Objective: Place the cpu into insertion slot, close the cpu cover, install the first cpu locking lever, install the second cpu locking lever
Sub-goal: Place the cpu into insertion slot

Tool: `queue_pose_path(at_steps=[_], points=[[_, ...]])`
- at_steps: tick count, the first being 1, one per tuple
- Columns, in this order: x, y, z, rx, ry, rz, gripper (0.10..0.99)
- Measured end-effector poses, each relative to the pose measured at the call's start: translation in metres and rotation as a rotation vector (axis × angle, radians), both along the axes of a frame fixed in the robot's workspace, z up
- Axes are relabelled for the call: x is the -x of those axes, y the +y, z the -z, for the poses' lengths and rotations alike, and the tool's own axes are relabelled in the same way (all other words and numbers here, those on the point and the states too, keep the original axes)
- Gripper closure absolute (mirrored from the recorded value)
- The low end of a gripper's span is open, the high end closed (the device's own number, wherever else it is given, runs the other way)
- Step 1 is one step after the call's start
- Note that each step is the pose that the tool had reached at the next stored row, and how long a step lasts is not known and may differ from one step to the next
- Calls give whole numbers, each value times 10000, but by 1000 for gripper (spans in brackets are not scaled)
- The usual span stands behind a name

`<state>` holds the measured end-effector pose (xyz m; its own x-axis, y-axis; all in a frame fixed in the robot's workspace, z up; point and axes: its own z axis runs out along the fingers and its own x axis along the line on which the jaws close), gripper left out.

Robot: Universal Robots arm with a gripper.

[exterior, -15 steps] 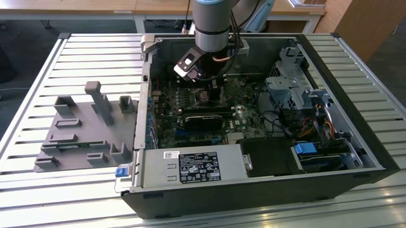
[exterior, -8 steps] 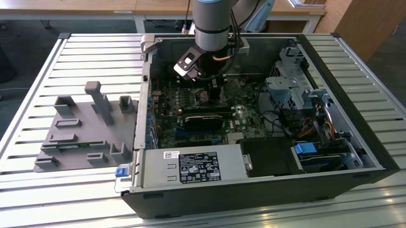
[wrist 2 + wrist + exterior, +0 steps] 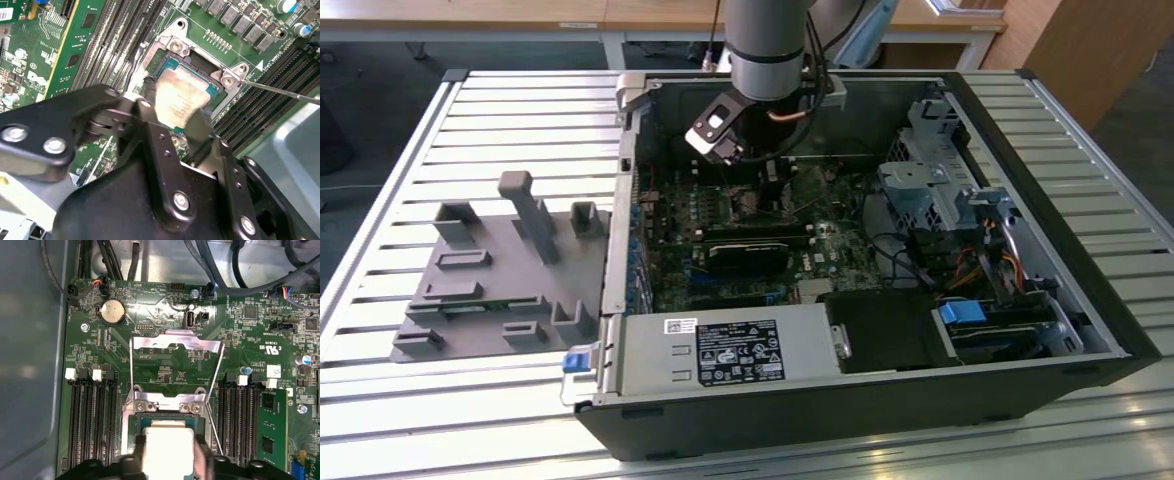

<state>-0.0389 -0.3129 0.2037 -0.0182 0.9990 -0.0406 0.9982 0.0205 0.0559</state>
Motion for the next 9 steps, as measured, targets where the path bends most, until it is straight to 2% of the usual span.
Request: queue_pose_path(at_steps=[1, 3, 4, 6, 7, 9], points=[[0, 0, -7, 0, 3, 1, 608], [-2, 0, -18, 1, 10, 2, 725], [-2, 0, -22, 0, 12, 2, 725], [-2, 0, -29, 1, 14, 2, 843], [-2, 0, -32, -1, 14, 3, 843], [-2, 0, -33, -3, 13, 3, 961]])
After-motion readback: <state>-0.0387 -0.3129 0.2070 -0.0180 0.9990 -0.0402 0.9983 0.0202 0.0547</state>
